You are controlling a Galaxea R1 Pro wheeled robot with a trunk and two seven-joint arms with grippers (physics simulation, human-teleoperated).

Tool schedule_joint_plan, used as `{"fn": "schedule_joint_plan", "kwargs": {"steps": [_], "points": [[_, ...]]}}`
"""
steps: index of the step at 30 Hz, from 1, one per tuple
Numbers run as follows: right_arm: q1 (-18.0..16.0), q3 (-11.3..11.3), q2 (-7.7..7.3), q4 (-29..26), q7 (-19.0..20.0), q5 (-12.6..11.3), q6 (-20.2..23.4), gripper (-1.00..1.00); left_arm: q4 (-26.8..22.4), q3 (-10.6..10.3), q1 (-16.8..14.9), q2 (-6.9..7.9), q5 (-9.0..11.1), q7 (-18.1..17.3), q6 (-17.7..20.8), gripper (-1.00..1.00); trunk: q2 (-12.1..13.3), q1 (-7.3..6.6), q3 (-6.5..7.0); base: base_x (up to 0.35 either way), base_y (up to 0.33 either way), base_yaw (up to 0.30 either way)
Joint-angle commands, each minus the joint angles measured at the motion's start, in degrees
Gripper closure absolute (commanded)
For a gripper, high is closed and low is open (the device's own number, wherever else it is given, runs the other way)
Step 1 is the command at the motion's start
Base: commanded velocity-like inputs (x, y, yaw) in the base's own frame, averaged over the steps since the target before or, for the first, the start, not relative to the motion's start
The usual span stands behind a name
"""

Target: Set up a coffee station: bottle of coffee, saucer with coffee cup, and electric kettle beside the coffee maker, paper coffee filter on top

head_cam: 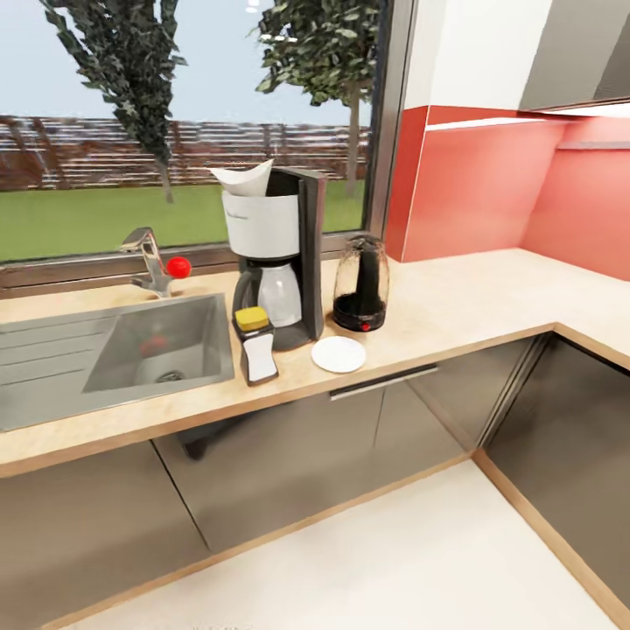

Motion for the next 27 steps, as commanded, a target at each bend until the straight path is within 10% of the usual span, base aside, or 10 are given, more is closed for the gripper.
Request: {"fn": "schedule_joint_plan", "kwargs": {"steps": [1,27], "points": [[-0.02,0.13,-0.02,0.04,0.16,-0.28,-0.16,-1.00,0.03,-0.48,-0.04,0.00,0.51,-0.17,0.28,-1.00,-0.03,0.00,-0.05,0.000,0.000,0.268],[-0.02,0.13,0.60,0.74,-4.52,-0.28,-0.07,-1.00,0.07,-0.57,-0.04,-0.03,0.52,-0.11,0.26,-1.00,-0.03,0.00,-0.05,0.000,0.000,0.270]]}}
